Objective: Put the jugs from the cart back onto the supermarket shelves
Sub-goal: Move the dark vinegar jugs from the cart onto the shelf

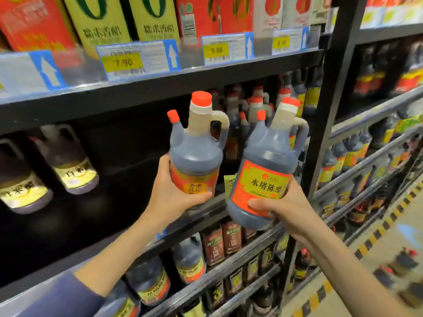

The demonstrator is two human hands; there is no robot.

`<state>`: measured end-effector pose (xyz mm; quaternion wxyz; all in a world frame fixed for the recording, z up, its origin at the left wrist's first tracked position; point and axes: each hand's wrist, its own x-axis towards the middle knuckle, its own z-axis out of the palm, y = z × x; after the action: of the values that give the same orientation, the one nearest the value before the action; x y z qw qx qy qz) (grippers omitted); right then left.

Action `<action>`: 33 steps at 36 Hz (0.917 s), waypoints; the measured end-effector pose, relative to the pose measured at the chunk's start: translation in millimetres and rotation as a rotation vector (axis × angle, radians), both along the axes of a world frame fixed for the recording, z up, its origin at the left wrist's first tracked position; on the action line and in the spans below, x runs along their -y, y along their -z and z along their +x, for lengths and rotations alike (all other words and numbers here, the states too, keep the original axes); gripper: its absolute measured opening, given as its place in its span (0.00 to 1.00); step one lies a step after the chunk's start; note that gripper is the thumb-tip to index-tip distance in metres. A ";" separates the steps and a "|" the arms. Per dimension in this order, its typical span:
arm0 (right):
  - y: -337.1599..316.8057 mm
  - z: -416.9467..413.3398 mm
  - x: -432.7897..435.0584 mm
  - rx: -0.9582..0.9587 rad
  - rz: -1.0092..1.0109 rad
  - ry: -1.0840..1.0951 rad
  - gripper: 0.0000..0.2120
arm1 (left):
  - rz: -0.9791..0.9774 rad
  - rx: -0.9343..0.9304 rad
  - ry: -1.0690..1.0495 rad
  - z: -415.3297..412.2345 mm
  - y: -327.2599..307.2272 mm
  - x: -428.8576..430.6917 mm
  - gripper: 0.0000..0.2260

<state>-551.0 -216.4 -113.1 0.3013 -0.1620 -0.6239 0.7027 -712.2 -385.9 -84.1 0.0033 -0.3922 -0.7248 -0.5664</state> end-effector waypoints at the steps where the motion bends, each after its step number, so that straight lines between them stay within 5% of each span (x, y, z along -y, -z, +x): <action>1: -0.1 -2.3 -4.4 0.004 -0.002 -0.001 0.51 | -0.006 -0.010 -0.005 -2.5 0.2 -4.7 0.40; 6: -1.9 -11.4 -22.6 0.002 -0.003 -0.040 0.49 | -0.078 -0.033 -0.021 -27.0 4.4 -27.0 0.34; 19: 2.4 -21.6 -55.8 -0.007 0.000 -0.125 0.48 | -0.203 -0.023 -0.123 -55.5 23.3 -76.7 0.47; 29: 7.0 -27.3 -70.9 0.000 -0.002 -0.165 0.49 | -0.112 0.024 -0.140 -76.8 36.5 -104.4 0.46; 33: 7.4 -28.5 -74.0 0.002 -0.002 -0.182 0.49 | -0.031 0.146 -0.167 -87.0 47.1 -116.0 0.54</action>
<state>-579.4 -142.4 -120.6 0.2354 -0.1059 -0.6355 0.7277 -799.2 -269.9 -131.1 -0.0082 -0.2883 -0.7619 -0.5800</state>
